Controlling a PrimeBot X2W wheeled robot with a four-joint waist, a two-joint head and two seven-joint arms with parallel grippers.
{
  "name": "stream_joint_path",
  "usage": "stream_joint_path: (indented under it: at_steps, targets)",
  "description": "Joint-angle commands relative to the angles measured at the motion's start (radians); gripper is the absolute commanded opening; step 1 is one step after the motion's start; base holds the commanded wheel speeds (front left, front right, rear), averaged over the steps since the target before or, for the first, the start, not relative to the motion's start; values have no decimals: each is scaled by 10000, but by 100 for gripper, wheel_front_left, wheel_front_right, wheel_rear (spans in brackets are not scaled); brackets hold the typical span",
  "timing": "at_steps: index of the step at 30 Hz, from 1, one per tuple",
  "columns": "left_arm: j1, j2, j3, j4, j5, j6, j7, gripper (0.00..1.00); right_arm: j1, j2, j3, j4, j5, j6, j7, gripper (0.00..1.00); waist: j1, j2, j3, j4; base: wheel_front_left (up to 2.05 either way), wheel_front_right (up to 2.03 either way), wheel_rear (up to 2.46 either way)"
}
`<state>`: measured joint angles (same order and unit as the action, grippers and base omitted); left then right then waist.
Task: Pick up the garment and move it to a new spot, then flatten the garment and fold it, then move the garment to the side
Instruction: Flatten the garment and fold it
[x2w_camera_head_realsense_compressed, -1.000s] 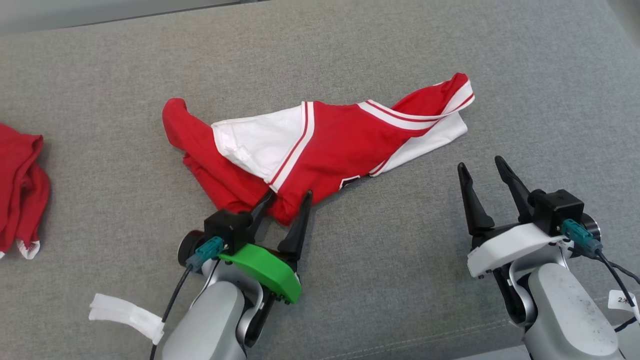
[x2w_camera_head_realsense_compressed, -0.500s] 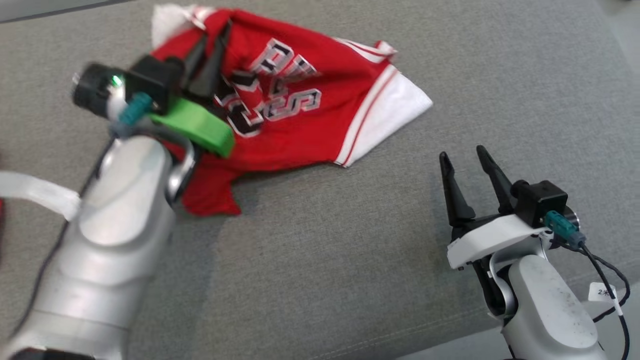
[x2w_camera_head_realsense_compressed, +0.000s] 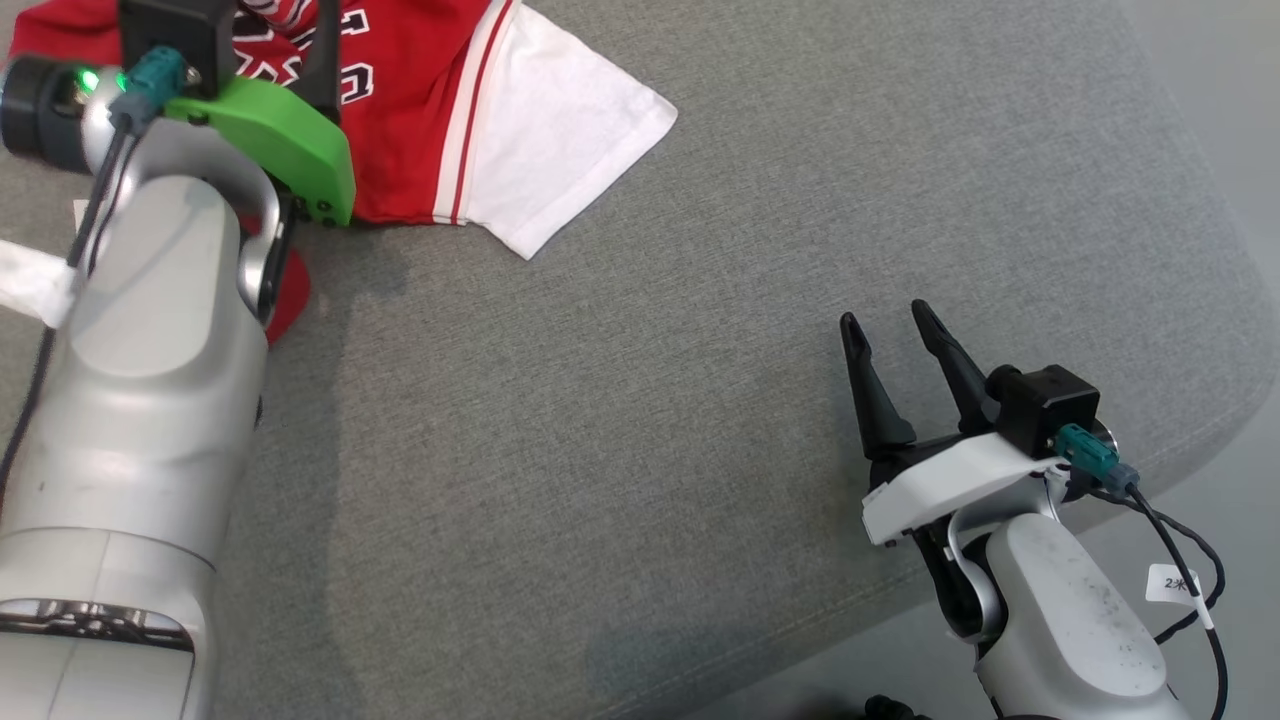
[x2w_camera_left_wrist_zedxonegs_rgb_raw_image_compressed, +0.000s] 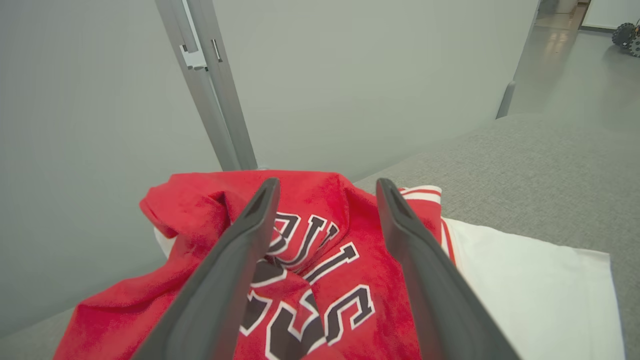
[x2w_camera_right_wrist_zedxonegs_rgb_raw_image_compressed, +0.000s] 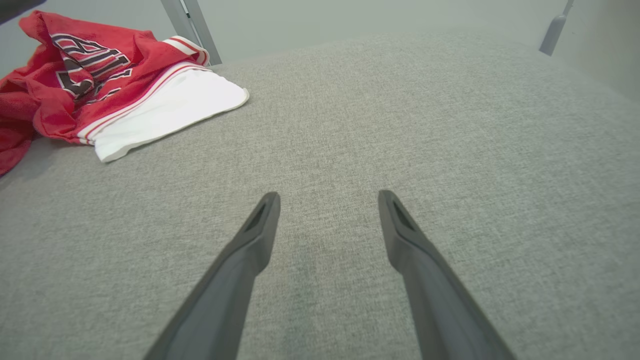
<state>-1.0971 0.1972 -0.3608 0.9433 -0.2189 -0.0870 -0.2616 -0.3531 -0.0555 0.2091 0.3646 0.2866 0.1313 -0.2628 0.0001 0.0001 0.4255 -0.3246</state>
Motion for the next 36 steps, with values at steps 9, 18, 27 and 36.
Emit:
stream_joint_path:
  at_steps: [9, 18, 27, 36]
  targets:
    - [1822, -764, 955, -1642, -622, 362, -24, 100, -91, -128, -184, 66, -209, -10, -30, 100, -1, -1, -299, 1156, 0, 0, 0]
    - [5036, -1295, 1620, -3703, -452, 352, -25, 100, 283, -209, -188, 269, -173, -10, -30, 100, -1, -1, -875, 1715, 0, 0, 0]
    - [6066, -1423, 2055, -3635, -315, 531, -26, 100, 366, -284, -72, 323, -103, -12, -30, 100, -1, -1, -857, 1473, 0, 0, 0]
    - [5998, -1436, 3360, -3311, -356, 882, -26, 100, 439, -313, -299, 234, -92, -10, -30, 100, -1, -1, -739, 1213, 0, 0, 0]
